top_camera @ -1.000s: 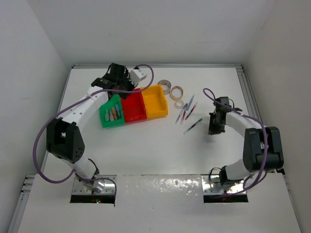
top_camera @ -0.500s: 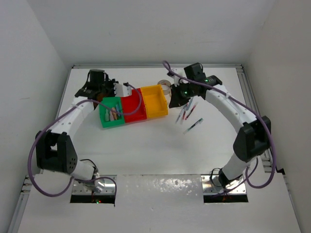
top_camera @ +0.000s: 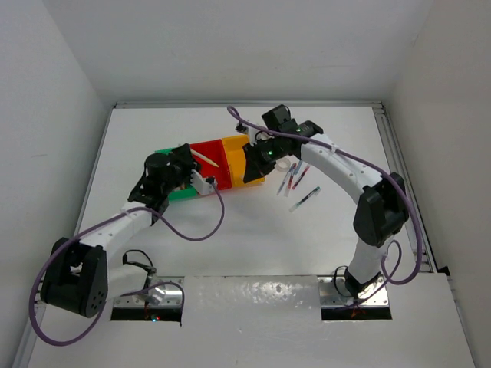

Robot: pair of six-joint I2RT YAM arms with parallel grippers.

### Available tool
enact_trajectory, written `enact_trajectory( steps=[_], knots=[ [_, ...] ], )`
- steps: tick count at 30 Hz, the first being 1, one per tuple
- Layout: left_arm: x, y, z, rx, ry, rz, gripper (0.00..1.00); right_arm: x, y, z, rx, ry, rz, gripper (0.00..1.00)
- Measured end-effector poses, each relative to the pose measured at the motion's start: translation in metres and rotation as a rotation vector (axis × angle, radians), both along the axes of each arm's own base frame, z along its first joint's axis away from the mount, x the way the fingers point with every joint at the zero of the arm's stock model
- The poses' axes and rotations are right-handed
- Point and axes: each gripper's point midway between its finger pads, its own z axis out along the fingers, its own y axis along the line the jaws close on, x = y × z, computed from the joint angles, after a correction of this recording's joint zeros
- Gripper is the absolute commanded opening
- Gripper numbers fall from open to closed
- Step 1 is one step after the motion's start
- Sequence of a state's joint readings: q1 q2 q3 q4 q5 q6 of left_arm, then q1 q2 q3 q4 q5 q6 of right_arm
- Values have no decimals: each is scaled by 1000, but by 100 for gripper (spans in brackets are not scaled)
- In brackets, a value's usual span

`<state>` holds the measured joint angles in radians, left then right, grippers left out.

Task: Sort the stationery into containers
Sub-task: Close the pen cap on the pen.

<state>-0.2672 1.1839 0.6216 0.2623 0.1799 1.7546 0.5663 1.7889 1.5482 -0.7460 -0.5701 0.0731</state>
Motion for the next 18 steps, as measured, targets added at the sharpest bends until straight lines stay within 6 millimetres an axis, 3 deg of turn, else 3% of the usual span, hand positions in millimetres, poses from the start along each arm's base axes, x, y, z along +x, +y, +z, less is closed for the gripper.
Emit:
enact_trajectory(
  steps=[3, 9, 18],
  knots=[
    [-6, -3, -11, 32, -30, -24, 0, 6, 9, -2, 14, 2, 0, 0],
    [-12, -10, 3, 67, -193, -64, 0, 16, 20, -9, 27, 5, -6, 0],
    [-19, -29, 21, 79, -284, -123, 0, 21, 42, 5, 98, -22, 22, 0]
  ],
)
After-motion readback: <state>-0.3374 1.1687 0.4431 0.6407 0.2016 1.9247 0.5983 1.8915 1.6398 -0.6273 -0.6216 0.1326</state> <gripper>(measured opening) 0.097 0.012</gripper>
